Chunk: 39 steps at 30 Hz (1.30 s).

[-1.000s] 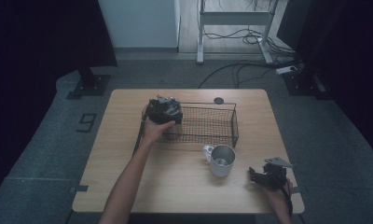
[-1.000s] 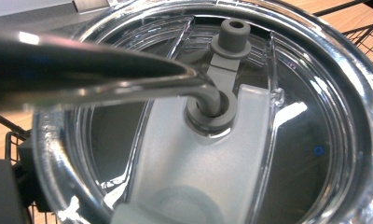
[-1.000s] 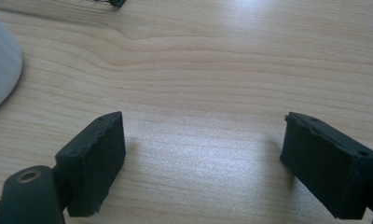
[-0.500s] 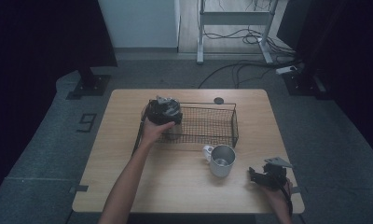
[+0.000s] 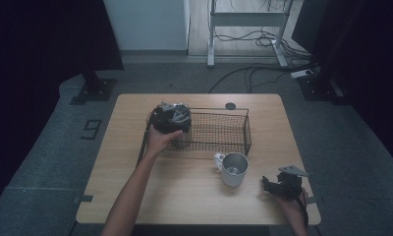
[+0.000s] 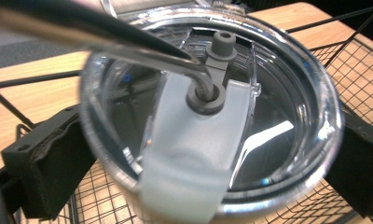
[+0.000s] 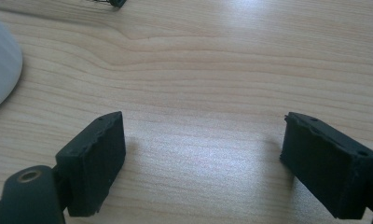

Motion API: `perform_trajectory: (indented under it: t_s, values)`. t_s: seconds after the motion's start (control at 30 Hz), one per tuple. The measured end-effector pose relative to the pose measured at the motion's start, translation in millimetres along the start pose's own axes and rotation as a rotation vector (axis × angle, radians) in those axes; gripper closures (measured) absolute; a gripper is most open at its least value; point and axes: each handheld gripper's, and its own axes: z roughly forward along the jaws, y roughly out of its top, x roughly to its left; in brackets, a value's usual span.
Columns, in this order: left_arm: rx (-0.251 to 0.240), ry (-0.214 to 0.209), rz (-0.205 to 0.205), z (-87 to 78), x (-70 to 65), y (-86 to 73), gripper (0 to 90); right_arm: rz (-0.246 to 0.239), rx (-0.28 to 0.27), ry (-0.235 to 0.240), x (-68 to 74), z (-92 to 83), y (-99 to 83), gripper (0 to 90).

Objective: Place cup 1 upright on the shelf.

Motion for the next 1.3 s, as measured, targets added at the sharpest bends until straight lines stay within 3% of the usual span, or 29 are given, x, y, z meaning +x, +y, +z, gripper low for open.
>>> perform_trajectory:
  t_s: [0.47, 0.8, 1.3]
  values:
    - [-0.07, -0.03, -0.003, -30.8, 0.7, -11.3, 0.0, 0.0, 0.0, 0.0, 0.0, 0.0, 0.0, 13.5]
    - [-0.064, -0.065, 0.012, -50.1, -2.8, -21.3, 0.3, -0.002, -0.001, 0.0, -0.1, 0.1, 0.0, 13.4]
    - [-0.105, -0.087, 0.047, -85.6, -12.9, -47.8, 4.8, 0.001, 0.001, 0.0, 0.1, -0.1, 0.1, 13.4]
